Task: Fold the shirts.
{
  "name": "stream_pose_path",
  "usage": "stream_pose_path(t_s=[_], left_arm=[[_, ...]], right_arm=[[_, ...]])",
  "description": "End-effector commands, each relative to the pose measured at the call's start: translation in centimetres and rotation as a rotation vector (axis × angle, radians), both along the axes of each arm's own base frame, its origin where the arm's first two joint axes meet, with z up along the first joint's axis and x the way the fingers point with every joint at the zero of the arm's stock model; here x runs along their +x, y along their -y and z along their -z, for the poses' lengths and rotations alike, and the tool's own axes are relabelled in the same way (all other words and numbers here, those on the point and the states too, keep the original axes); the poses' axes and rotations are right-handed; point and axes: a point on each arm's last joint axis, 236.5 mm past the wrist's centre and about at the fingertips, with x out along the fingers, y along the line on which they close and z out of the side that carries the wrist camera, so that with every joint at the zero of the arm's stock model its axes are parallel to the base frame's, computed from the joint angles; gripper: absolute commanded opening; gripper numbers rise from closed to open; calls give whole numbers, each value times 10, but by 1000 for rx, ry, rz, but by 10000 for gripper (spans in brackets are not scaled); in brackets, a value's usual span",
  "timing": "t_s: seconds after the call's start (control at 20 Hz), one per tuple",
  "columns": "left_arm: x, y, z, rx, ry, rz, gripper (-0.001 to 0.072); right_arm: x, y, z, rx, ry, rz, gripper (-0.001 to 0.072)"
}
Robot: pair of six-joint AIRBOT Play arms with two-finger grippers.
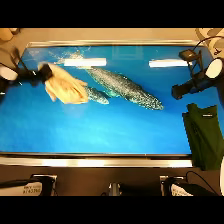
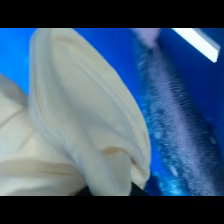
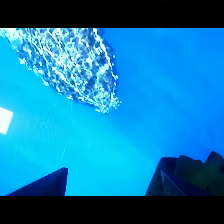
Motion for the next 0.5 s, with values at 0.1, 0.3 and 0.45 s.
stream_pose_path(t_s=[0.1,0.3,0.45], left_arm=[[-110,121,-195,60,449,317,28],[-159,215,-163,65,394,538,27],[-176,266,-69,128,204,650,28]], right_arm=[[-15,1,-97,-20,245,-7,601],[-53,-1,-176,-29,444,-6,601],[-85,-2,-192,-28,463,-6,602]])
